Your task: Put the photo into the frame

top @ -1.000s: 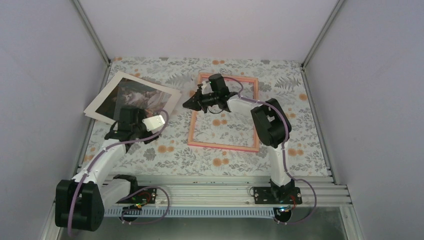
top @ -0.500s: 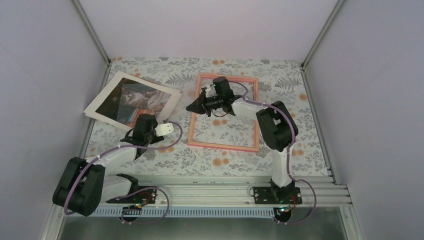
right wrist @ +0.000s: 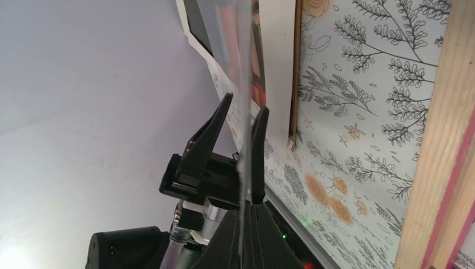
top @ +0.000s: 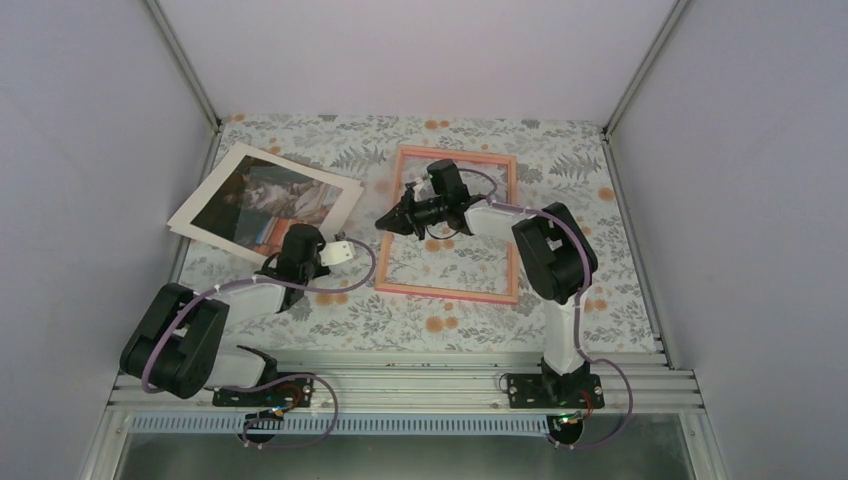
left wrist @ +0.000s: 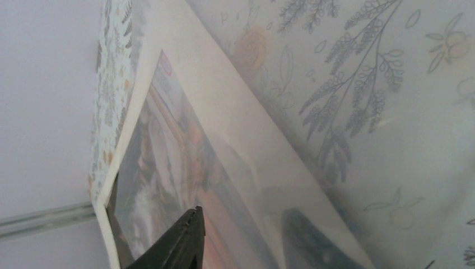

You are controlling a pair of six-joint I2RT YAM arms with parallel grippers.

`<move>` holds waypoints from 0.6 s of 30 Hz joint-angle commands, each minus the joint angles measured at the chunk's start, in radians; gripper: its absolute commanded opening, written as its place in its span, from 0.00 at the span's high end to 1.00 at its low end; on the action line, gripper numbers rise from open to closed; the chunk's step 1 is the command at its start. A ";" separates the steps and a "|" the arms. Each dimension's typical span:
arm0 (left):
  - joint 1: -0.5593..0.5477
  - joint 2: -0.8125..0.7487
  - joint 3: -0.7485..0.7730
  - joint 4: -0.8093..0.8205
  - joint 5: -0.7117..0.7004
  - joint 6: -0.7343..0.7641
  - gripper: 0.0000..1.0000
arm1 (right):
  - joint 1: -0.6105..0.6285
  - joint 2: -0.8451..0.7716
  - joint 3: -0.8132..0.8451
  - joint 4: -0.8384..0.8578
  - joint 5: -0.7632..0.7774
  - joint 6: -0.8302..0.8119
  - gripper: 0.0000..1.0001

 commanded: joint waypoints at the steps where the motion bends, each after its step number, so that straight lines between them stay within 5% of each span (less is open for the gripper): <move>1: -0.004 -0.027 0.076 -0.027 -0.012 -0.025 0.70 | -0.012 -0.054 -0.009 0.010 -0.033 -0.002 0.97; 4: -0.004 -0.086 0.153 -0.195 0.028 -0.082 0.90 | -0.023 -0.057 0.034 -0.021 -0.024 -0.057 0.95; 6: -0.004 -0.124 0.214 -0.326 0.071 -0.119 0.97 | -0.038 -0.060 0.086 -0.070 -0.005 -0.121 0.83; 8: -0.004 -0.158 0.278 -0.476 0.117 -0.158 0.98 | -0.058 -0.071 0.139 -0.104 0.002 -0.191 0.56; 10: -0.004 -0.178 0.353 -0.589 0.132 -0.200 0.98 | -0.089 -0.090 0.193 -0.160 0.009 -0.288 0.10; 11: -0.003 -0.183 0.396 -0.650 0.144 -0.224 0.98 | -0.104 -0.104 0.227 -0.207 0.023 -0.364 0.01; 18: -0.002 -0.177 0.738 -0.960 0.344 -0.383 0.98 | -0.197 -0.299 0.339 -0.475 0.179 -0.864 0.00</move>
